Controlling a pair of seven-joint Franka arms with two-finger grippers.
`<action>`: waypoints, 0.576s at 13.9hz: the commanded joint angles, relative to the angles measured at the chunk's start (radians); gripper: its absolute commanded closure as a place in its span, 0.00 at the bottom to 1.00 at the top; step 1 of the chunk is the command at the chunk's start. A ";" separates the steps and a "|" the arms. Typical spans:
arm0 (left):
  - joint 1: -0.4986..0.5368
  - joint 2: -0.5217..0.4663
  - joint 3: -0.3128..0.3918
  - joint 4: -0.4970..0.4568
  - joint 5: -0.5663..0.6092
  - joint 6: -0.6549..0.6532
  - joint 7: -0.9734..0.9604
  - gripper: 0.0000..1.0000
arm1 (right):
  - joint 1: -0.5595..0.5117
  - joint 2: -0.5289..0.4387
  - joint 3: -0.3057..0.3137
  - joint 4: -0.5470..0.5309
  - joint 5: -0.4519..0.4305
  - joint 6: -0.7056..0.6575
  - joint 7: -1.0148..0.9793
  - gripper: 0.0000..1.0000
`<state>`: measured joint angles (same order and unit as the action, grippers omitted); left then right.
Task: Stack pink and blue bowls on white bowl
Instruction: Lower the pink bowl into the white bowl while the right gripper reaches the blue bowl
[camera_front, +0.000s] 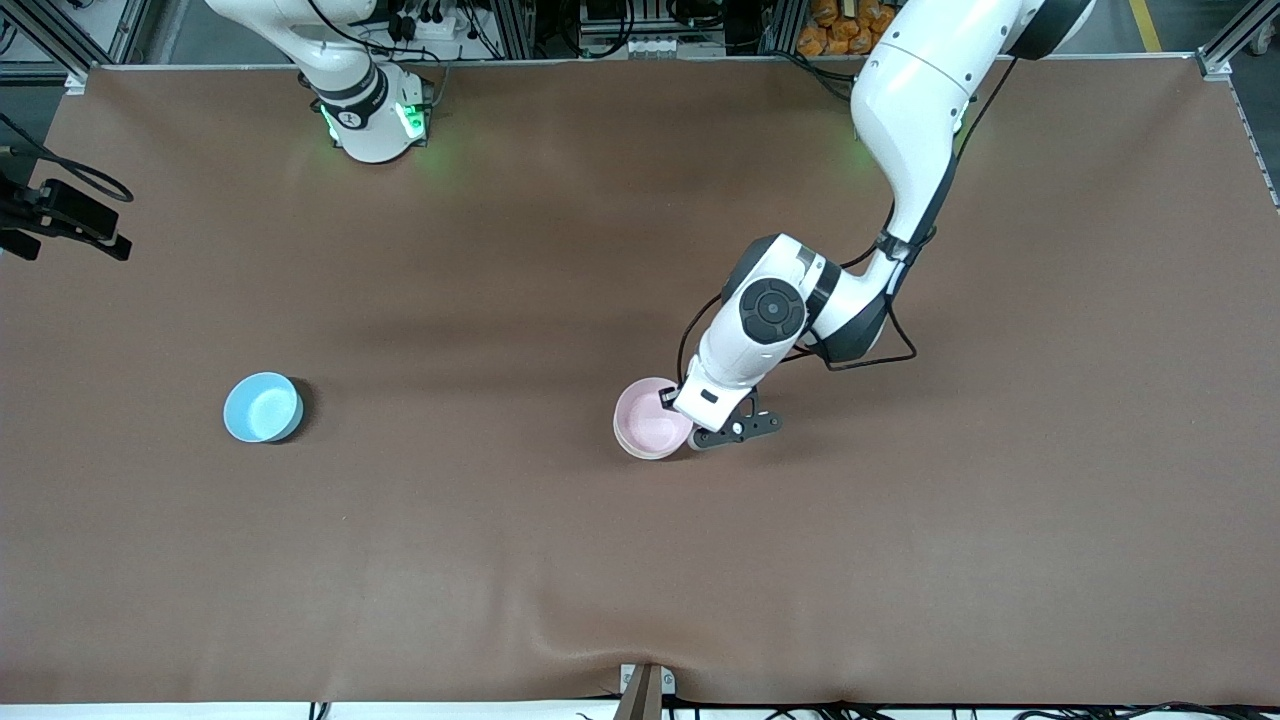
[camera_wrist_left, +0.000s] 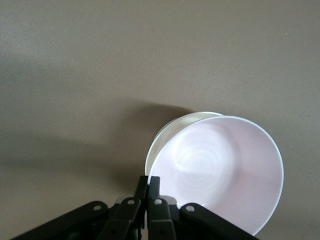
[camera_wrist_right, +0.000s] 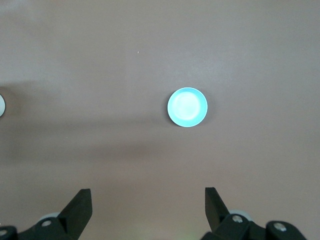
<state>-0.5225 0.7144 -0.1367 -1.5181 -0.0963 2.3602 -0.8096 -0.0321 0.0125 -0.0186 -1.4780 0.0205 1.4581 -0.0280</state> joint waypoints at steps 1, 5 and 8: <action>-0.007 0.023 0.008 0.032 0.012 -0.012 -0.005 1.00 | 0.040 0.053 0.005 0.018 -0.040 0.002 0.003 0.00; -0.005 0.033 0.006 0.033 0.009 -0.006 -0.003 1.00 | 0.055 0.142 0.005 0.022 -0.050 -0.002 0.017 0.00; -0.005 0.037 0.006 0.035 0.007 0.002 -0.003 1.00 | -0.018 0.219 -0.003 0.025 -0.043 0.115 0.002 0.00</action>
<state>-0.5224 0.7336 -0.1360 -1.5148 -0.0963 2.3617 -0.8096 0.0025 0.1599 -0.0231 -1.4821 -0.0129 1.5238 -0.0234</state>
